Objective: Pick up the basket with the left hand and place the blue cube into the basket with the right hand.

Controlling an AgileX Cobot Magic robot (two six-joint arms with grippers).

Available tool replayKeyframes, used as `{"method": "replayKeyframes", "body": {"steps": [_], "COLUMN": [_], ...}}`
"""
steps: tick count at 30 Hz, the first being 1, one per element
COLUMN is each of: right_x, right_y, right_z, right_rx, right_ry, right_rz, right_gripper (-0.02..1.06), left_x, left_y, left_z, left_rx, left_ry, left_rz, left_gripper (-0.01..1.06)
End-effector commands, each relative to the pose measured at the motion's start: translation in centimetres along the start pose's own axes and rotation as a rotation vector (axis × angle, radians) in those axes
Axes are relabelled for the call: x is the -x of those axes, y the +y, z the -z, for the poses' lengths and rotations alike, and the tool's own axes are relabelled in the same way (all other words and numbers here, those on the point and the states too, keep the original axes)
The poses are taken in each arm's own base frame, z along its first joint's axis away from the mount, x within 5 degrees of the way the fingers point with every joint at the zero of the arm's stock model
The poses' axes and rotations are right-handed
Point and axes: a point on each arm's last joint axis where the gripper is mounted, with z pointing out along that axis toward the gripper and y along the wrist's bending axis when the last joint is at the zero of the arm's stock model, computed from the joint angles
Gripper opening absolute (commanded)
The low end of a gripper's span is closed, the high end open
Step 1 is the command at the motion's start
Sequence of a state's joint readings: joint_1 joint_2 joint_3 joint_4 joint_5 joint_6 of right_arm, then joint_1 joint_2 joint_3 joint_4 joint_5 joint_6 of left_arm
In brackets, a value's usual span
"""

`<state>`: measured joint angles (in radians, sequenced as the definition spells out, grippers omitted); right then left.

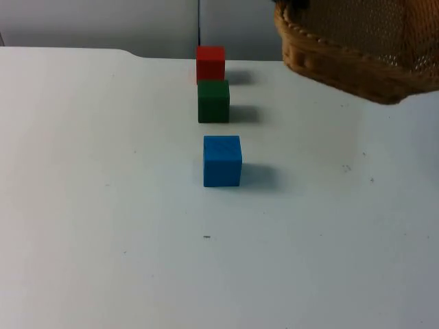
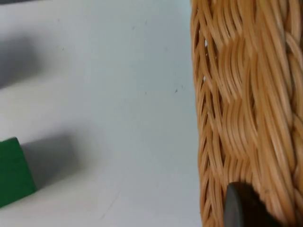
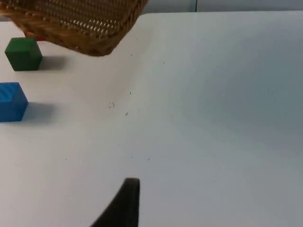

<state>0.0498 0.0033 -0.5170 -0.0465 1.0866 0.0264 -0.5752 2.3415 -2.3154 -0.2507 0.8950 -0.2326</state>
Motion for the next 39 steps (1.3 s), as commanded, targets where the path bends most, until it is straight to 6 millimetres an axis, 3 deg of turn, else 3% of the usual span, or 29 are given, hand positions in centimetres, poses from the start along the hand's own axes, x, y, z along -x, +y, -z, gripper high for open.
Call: {"method": "replayKeyframes", "body": {"steps": [1,11,16,20,21,25,26,30,31,35,37,39], "right_x": [-0.1,-0.1,-0.1,-0.1,-0.1,-0.1,-0.1,-0.1,-0.1,-0.1,-0.1,-0.1], "right_y": [0.0,0.0,0.0,0.0,0.0,0.0,0.0,0.0,0.0,0.0,0.0,0.0], "right_z": [-0.2,-0.2,-0.2,-0.2,-0.2,-0.2,-0.2,-0.2,-0.2,-0.2,-0.2,-0.2], "right_rx": [-0.006,-0.006,-0.006,-0.006,-0.006,-0.006,-0.006,-0.006,-0.006,-0.006,-0.006,-0.006], "right_ry": [-0.002,-0.002,-0.002,-0.002,-0.002,-0.002,-0.002,-0.002,-0.002,-0.002,-0.002,-0.002], "right_rz": [-0.005,-0.005,-0.005,-0.005,-0.005,-0.003,-0.003,-0.003,-0.003,-0.003,-0.003,-0.003], "right_gripper": [1.04,1.04,1.04,1.04,1.04,1.04,1.04,1.04,1.04,1.04,1.04,1.04], "left_x": [1.5,2.2,0.6,-2.9,-2.9,-6.1,-6.1,-8.4,-8.4,-10.8,-11.4,-13.1], "left_y": [-1.3,-2.1,-1.0,1.2,1.2,4.3,4.3,8.2,8.2,11.7,12.3,13.8], "left_z": [2.1,4.9,4.8,5.1,5.1,7.9,7.9,11.7,11.7,16.2,16.6,18.4], "left_rx": [-0.06,-0.024,-0.02,-0.032,-0.032,0.008,0.008,0.082,0.082,0.155,0.164,0.177], "left_ry": [-0.111,-0.155,-0.128,-0.139,-0.139,-0.142,-0.142,-0.115,-0.115,-0.148,-0.146,-0.16], "left_rz": [0.031,-0.086,-0.048,-0.013,-0.013,0.036,0.036,0.094,0.094,0.151,0.166,0.21], "left_gripper": [0.0,0.0,0.0,0.0,0.0,0.0,0.0,0.0,0.0,0.0,0.0,0.0]}}
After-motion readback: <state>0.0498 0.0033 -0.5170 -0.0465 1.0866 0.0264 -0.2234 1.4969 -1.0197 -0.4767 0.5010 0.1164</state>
